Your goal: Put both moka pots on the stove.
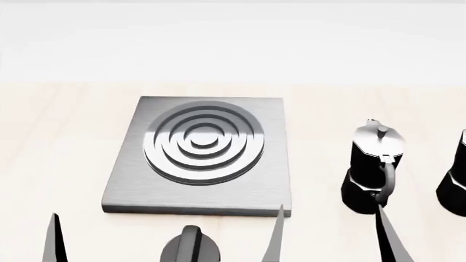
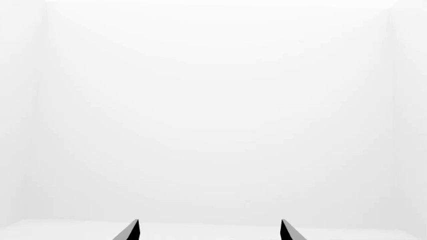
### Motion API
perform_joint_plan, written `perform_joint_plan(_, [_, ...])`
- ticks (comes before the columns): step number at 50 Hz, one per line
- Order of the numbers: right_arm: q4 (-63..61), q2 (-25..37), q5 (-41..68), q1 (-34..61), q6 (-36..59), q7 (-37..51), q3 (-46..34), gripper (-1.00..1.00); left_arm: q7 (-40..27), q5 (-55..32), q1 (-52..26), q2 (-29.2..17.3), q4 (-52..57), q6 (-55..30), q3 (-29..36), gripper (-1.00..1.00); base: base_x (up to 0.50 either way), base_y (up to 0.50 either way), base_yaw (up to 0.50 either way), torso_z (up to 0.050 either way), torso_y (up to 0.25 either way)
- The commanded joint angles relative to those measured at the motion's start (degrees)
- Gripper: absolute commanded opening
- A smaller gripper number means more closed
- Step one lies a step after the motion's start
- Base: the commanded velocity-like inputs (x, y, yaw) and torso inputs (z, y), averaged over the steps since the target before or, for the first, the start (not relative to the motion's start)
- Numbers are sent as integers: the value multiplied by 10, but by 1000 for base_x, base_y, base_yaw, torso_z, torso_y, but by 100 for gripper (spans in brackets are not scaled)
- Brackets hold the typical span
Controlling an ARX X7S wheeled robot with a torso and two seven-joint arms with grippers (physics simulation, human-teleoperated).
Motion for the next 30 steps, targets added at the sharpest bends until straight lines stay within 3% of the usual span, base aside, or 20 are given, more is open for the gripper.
perform_joint_plan(1, [2, 4, 2, 0, -2, 5, -3, 100, -4, 0, 2, -3, 3, 0, 3, 100, 0, 94, 0, 0, 0])
perform_joint_plan(22, [25, 3, -21, 23, 33, 24, -24, 100, -12, -5, -1, -10, -9, 10, 9, 100, 0, 41, 0, 0, 0])
perform_joint_plan(30, [36, 0, 34, 92, 121, 21, 12, 100, -20, 4, 4, -2, -38, 43, 25, 100, 0, 0, 0, 0, 0])
